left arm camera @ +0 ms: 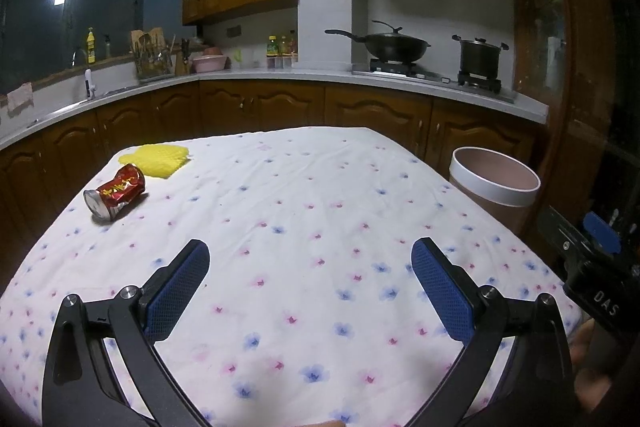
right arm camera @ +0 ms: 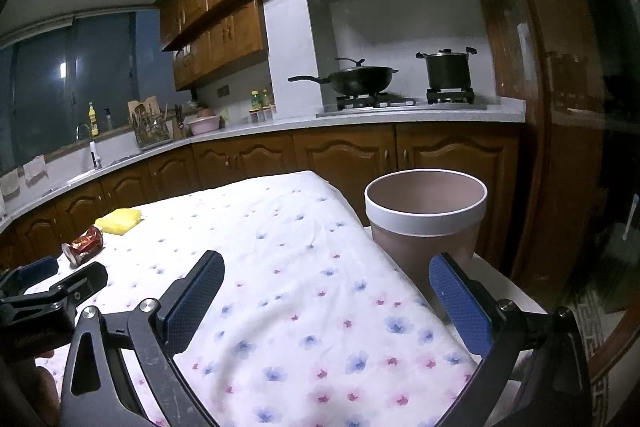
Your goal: Collect trash
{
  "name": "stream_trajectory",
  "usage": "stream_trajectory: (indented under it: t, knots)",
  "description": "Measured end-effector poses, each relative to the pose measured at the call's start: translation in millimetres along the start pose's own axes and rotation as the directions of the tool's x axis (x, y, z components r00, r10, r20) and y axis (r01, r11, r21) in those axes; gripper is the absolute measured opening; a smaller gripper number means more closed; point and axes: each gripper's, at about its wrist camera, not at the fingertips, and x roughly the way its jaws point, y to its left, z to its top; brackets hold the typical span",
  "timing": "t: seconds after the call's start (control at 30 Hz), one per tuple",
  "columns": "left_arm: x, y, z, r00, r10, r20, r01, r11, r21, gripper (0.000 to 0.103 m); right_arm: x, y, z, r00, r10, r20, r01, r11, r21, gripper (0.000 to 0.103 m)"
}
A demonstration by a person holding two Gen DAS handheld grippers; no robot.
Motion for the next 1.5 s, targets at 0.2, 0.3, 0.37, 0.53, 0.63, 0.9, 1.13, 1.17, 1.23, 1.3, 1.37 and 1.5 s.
stream_trajectory:
  t: [0.2, 0.3, 0.37, 0.53, 0.63, 0.9, 1.13, 1.17, 1.23, 1.3, 1.37, 1.5]
  knots:
    - [-3.3, -0.6, -2.5, 1.0, 0.013, 0.016, -0.013, 1.0, 0.007, 0.103, -0.4, 0.6, -1.7, 1.0, 0.005, 0.02, -0.005, 1.0, -0.003, 0.103]
    - [-4.5, -1.3, -3.0, 1.0, 0.013, 0.02, -0.014, 1.0, 0.008, 0.103, 0.4, 0.1, -0.4, 1.0, 0.009, 0.025, -0.009, 1.0, -0.003, 0.103]
    - [-5.7, -1.6, -3.5, 1.0, 0.015, 0.024, -0.015, 1.0, 0.01, 0.103, 0.5, 0.4, 0.2, 1.0, 0.013, 0.027, -0.013, 1.0, -0.003, 0.103]
    - [-8.0, -2.7, -4.3, 0.999, 0.018, 0.033, -0.019, 1.0, 0.016, 0.103, -0.3, 2.0, 0.3, 0.999, 0.02, 0.039, -0.019, 1.0, -0.01, 0.103]
    - [-8.7, -3.2, -4.4, 0.999, 0.016, 0.035, -0.017, 1.0, 0.015, 0.103, -0.4, 3.3, -0.3, 0.999, 0.023, 0.037, -0.022, 1.0, -0.009, 0.103]
    - [-8.8, -3.5, -4.4, 0.999, 0.017, 0.031, -0.017, 1.0, 0.015, 0.103, -0.8, 5.4, -1.1, 0.999, 0.028, 0.025, -0.028, 1.0, -0.01, 0.103]
    - [-9.7, -3.9, -4.0, 0.999, 0.022, 0.032, -0.022, 1.0, 0.015, 0.103, -0.8, 5.8, -1.3, 0.999, 0.028, 0.026, -0.028, 1.0, -0.011, 0.103]
    - [-9.6, -3.7, -3.9, 0.999, 0.021, 0.032, -0.021, 1.0, 0.015, 0.103, -0.7, 6.0, -1.3, 0.999, 0.028, 0.025, -0.028, 1.0, -0.011, 0.103]
    - [-9.7, -3.2, -3.9, 0.999, 0.021, 0.031, -0.021, 1.0, 0.013, 0.103, -0.5, 7.5, -2.0, 0.999, 0.029, 0.022, -0.029, 1.0, -0.012, 0.103]
    - [-9.1, -3.2, -3.9, 0.999, 0.018, 0.031, -0.018, 1.0, 0.015, 0.103, 0.0, 8.3, -2.4, 0.999, 0.031, 0.02, -0.031, 0.999, -0.012, 0.103]
    - [-9.9, -2.9, -4.3, 0.999, 0.019, 0.027, -0.02, 1.0, 0.013, 0.103, 1.3, 8.4, -2.5, 0.999, 0.034, 0.017, -0.034, 0.999, -0.011, 0.103]
    - [-11.0, -2.6, -4.4, 0.999, 0.022, 0.027, -0.022, 1.0, 0.013, 0.103, 1.5, 8.4, -2.3, 0.999, 0.038, 0.015, -0.038, 0.999, -0.007, 0.103]
